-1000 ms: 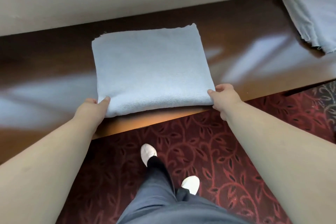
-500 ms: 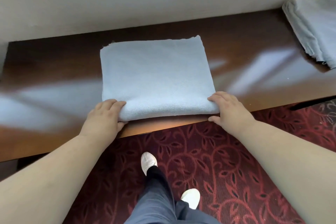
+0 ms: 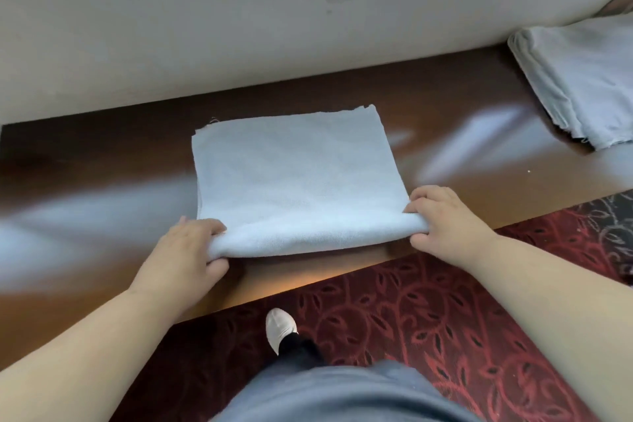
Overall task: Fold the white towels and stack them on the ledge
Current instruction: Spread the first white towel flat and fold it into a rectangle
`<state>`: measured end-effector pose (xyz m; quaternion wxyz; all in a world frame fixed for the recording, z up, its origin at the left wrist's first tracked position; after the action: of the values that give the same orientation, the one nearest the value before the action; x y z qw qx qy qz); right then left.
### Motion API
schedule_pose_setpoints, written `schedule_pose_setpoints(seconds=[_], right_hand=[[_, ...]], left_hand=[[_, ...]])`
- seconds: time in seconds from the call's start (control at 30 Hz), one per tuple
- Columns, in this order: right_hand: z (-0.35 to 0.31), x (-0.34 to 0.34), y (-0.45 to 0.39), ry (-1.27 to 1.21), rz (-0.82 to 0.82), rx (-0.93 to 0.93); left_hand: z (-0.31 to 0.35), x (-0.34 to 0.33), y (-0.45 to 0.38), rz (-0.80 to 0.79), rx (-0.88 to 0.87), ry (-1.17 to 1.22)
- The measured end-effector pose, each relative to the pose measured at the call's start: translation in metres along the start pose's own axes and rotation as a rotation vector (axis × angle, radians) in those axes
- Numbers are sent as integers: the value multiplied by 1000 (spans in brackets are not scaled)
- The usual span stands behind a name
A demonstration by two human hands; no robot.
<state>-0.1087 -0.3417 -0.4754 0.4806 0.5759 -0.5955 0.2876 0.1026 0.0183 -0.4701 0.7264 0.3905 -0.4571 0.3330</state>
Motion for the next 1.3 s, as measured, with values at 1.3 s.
schedule_pose_setpoints(seconds=[1.3], right_hand=[[38,64,-200,-240,515,-587]], left_hand=[[9,66,-214,322,526,344]])
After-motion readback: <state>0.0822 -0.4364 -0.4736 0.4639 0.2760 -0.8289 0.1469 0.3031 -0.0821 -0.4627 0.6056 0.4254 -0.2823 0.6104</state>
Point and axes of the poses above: each hand's wrist, its own y-axis away from the middle knuckle, its own x-axis out of the back of the hand, z = x × y, the point moved 9 cm from there along -y, towards the middle knuckle, and after that the axes turned 11 degrees about x, right-handed, at the moved point
